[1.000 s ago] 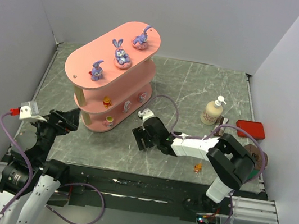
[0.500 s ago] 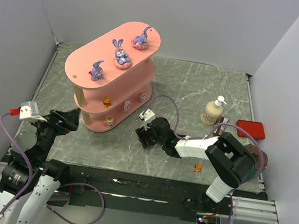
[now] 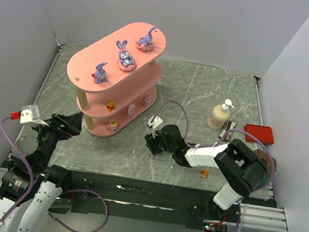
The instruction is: Place and organize the plastic toys onto the shelf
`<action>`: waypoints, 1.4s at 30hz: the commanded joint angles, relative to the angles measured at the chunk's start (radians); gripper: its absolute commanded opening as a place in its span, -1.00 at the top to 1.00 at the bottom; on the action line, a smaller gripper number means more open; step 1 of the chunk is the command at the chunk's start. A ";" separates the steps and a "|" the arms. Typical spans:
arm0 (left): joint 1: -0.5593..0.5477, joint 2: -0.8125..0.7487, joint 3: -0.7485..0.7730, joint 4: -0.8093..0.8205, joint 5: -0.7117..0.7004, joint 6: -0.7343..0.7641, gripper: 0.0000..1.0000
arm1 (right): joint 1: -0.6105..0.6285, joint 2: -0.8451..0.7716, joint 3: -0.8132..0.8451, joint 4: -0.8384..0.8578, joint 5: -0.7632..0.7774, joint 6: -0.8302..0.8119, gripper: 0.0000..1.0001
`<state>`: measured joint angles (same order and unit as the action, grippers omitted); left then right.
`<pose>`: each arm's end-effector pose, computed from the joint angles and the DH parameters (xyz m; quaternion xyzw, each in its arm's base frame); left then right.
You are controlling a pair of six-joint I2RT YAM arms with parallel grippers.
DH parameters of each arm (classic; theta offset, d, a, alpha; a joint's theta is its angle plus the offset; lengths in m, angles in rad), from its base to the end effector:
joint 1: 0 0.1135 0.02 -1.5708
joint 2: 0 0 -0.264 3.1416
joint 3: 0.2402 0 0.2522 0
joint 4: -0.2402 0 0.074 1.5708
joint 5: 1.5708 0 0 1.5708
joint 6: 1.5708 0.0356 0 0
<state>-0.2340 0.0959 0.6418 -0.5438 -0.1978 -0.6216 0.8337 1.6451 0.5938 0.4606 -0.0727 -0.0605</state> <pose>0.0447 -0.0035 0.3175 -0.2040 0.6763 -0.2288 0.6698 0.2026 0.2270 0.1329 -0.3966 0.7877 0.2070 0.4236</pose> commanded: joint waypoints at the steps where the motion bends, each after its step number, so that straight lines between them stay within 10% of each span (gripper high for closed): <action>1: 0.007 0.011 0.019 0.024 0.015 0.005 -0.93 | -0.002 -0.037 -0.049 -0.048 -0.030 0.030 -0.13; 16: 0.005 0.008 0.019 0.024 0.017 0.005 -0.93 | -0.002 -0.044 -0.049 -0.026 -0.016 0.045 0.13; 23: 0.007 0.011 0.019 0.024 0.015 0.005 -0.93 | -0.002 -0.022 -0.032 -0.025 0.011 0.030 -0.26; 32: 0.005 0.019 0.019 0.024 0.017 0.005 -0.93 | -0.002 0.022 0.000 -0.011 0.027 -0.024 -0.23; 36: 0.007 0.019 0.019 0.022 0.017 0.005 -0.93 | -0.002 0.028 0.000 -0.004 0.027 -0.029 -0.03; 42: 0.005 0.022 0.019 0.024 0.017 0.005 -0.93 | -0.002 -0.005 -0.009 0.012 0.033 -0.001 0.85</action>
<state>-0.2340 0.1028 0.6418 -0.5434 -0.1967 -0.6216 0.8322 1.6447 0.5835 0.4911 -0.0528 -0.0719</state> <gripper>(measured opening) 0.966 0.290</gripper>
